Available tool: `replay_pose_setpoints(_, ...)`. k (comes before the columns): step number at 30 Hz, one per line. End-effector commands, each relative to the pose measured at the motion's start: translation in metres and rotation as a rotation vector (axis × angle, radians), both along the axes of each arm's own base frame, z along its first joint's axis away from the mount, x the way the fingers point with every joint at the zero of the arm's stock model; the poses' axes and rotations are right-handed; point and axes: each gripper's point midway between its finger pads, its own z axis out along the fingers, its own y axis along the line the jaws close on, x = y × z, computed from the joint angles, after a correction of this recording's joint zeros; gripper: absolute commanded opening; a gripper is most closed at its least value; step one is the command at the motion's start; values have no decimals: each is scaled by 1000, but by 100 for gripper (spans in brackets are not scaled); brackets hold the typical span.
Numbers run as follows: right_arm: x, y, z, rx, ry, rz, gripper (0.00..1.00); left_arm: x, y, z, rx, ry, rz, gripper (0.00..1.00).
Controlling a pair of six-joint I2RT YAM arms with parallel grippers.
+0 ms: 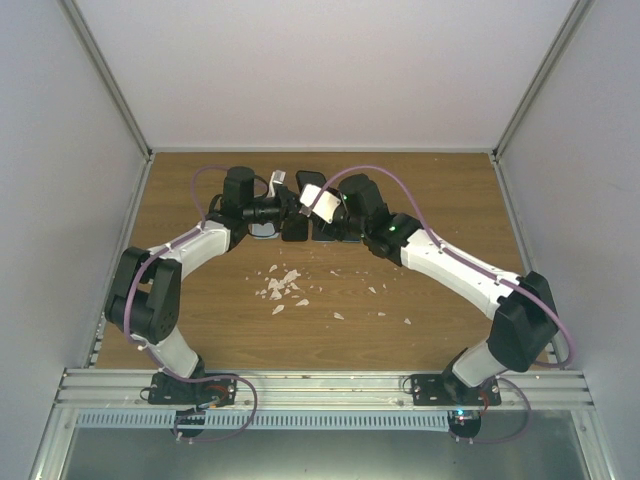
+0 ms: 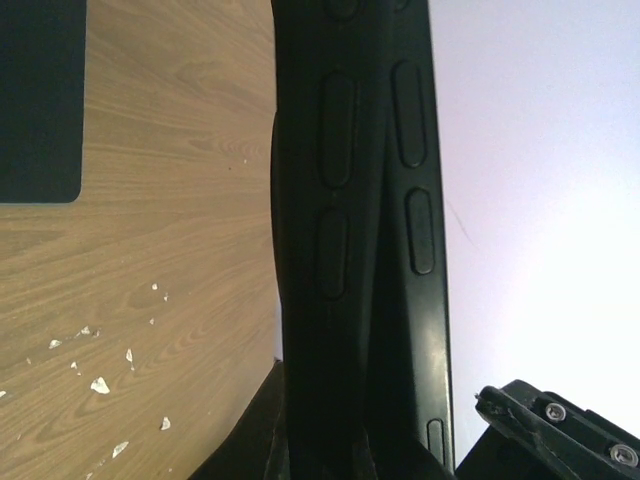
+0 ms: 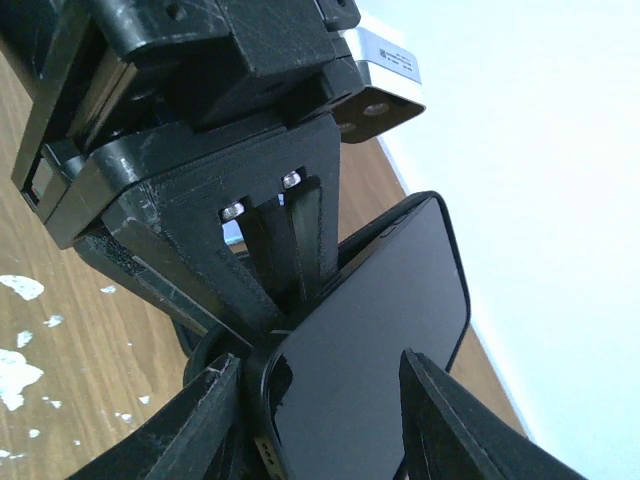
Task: Take the phone out of the phone case
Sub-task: Remove the phone case from the phone.
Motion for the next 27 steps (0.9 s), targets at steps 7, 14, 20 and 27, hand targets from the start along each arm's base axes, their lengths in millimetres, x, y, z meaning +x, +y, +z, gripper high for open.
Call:
replay_pose_setpoints(7, 21, -24, -16, -167, -195, -90, 38, -5, -4, 36, -68, -142, -61, 0)
replay_pose_setpoints(14, 33, -32, -15, -242, -343, -121, 20, -15, -12, 36, -80, -152, -124, 0)
replay_pose_setpoints(20, 42, -31, -18, -260, -377, -136, 22, -24, -19, 39, -86, -174, -170, 0)
replay_pose_setpoints(27, 60, -37, -7, -257, -386, -180, 15, -31, -23, 39, -84, -186, -197, 0)
